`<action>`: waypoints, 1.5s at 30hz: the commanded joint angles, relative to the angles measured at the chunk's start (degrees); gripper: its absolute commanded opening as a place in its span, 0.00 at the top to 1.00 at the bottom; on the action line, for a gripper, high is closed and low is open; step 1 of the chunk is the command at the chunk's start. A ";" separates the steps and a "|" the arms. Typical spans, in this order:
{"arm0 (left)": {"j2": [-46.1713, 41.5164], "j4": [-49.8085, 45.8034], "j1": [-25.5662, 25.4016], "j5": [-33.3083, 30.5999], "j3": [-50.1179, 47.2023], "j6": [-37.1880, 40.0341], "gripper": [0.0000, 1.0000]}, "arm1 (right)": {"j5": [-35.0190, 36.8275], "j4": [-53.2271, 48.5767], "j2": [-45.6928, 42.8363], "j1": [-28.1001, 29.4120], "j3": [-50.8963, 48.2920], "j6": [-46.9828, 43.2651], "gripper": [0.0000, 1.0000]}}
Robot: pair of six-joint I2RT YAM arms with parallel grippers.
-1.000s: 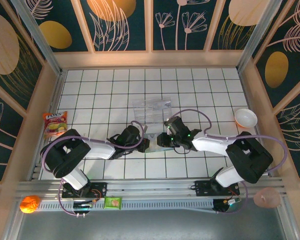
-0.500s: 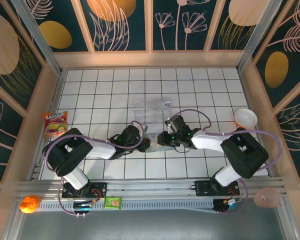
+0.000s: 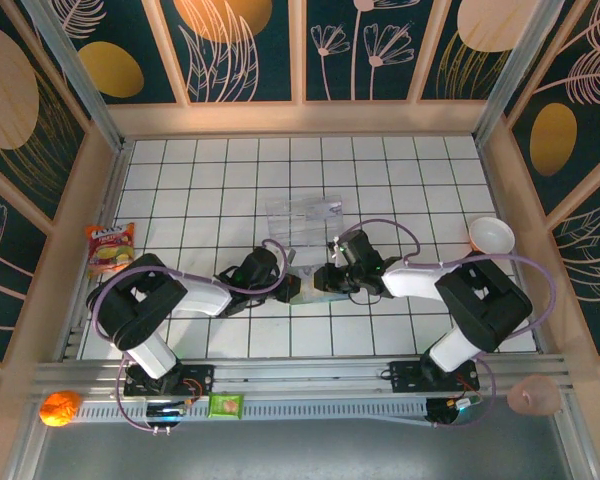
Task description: Take the credit cards out of the card holder
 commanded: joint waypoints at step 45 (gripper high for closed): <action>-23.47 32.90 4.66 14.72 -13.91 -5.96 0.47 | -8.36 32.36 -28.07 -6.21 -14.29 4.50 1.00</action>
